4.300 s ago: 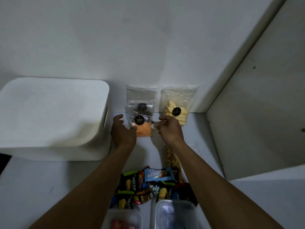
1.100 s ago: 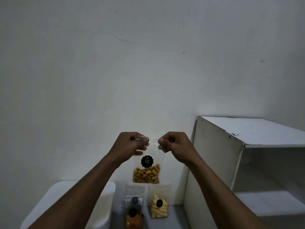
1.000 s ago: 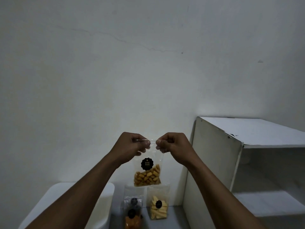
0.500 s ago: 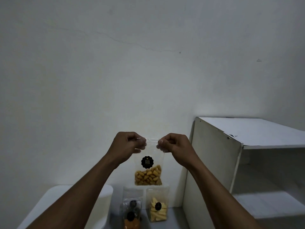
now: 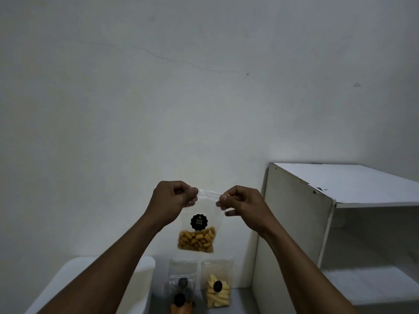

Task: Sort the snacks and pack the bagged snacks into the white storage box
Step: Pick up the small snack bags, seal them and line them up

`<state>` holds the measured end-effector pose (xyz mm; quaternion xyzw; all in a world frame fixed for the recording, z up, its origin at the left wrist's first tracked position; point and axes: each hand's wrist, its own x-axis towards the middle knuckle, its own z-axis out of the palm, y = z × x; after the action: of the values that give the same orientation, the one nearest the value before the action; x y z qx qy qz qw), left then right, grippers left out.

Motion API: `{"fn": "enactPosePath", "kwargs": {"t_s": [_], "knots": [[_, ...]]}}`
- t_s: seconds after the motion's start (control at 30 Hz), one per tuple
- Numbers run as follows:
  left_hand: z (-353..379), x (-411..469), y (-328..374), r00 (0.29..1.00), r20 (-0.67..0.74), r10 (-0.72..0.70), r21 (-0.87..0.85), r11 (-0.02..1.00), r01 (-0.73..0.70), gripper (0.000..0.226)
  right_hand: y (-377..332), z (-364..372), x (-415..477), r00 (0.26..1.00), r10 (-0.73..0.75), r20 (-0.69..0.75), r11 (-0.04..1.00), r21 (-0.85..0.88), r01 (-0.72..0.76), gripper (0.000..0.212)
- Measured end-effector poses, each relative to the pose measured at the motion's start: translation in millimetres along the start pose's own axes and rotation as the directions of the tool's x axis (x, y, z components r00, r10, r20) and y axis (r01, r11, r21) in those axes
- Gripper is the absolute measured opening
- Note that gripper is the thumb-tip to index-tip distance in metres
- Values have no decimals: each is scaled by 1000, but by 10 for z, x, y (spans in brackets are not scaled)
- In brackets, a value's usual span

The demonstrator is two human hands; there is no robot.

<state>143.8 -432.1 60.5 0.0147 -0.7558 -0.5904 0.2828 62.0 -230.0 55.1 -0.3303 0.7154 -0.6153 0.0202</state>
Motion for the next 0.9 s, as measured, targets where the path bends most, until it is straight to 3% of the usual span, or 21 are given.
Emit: {"fn": "enactPosePath", "kwargs": {"t_s": [0.13, 0.3, 0.53, 0.63, 0.73, 0.8, 0.9], "knots": [[24, 14, 18, 998, 64, -13, 15, 1000, 13, 11, -16, -3, -8, 998, 16, 67, 999, -34, -14, 11], [110, -16, -7, 999, 47, -27, 32, 999, 26, 15, -18, 11, 10, 1000, -23, 0, 997, -78, 22, 11], [69, 5, -54, 993, 40, -107, 76, 992, 103, 15, -24, 47, -69, 999, 43, 27, 999, -6, -43, 12], [127, 2, -80, 991, -80, -107, 124, 985, 116, 15, -8, 114, -64, 999, 32, -40, 999, -27, -33, 10], [215, -32, -38, 948, -311, -67, 301, 939, 165, 36, 32, 165, -58, 993, -2, -114, 992, -126, -13, 11], [277, -62, 4, 937, -314, -152, 233, 945, 232, 42, 58, 199, -75, 988, -46, -148, 971, -240, 9, 12], [342, -85, 35, 940, -107, -324, -56, 946, 320, 41, 82, 282, -119, 981, -126, -150, 920, -388, 59, 12]]}}
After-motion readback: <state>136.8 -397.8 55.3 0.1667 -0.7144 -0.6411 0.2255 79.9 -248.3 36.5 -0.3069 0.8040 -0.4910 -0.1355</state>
